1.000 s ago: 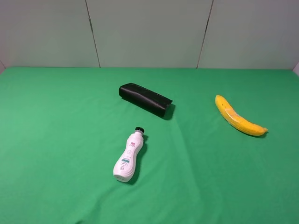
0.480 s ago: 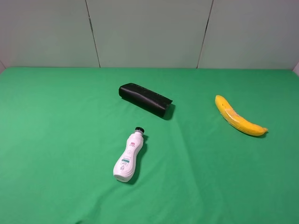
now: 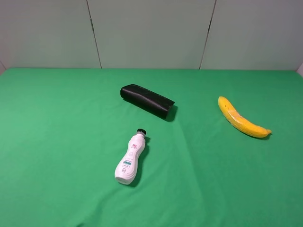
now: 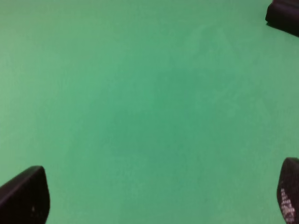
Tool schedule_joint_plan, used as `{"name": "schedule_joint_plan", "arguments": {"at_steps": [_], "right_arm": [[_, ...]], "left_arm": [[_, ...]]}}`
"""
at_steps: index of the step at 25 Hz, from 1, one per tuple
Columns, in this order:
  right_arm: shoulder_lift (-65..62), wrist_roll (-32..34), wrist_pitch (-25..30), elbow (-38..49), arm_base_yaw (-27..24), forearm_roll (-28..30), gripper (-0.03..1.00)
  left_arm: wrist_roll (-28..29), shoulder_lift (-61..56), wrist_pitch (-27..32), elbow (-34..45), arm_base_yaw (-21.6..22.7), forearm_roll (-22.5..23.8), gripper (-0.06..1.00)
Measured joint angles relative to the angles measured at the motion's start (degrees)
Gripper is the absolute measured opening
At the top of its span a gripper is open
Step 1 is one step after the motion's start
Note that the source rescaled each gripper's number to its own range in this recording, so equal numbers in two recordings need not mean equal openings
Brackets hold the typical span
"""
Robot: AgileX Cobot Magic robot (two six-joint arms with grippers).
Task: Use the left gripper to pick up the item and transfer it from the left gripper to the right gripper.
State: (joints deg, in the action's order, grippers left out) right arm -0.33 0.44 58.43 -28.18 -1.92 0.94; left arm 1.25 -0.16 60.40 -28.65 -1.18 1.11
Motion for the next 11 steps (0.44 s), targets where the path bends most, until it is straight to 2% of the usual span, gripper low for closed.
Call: {"name": "schedule_joint_plan", "arguments": {"at_steps": [11], "right_arm": [[0.0,0.0,-0.1,0.0,0.0,0.0,1.00]], "left_arm": [[0.0,0.0,0.0,0.0,0.0,0.0,0.96]]}}
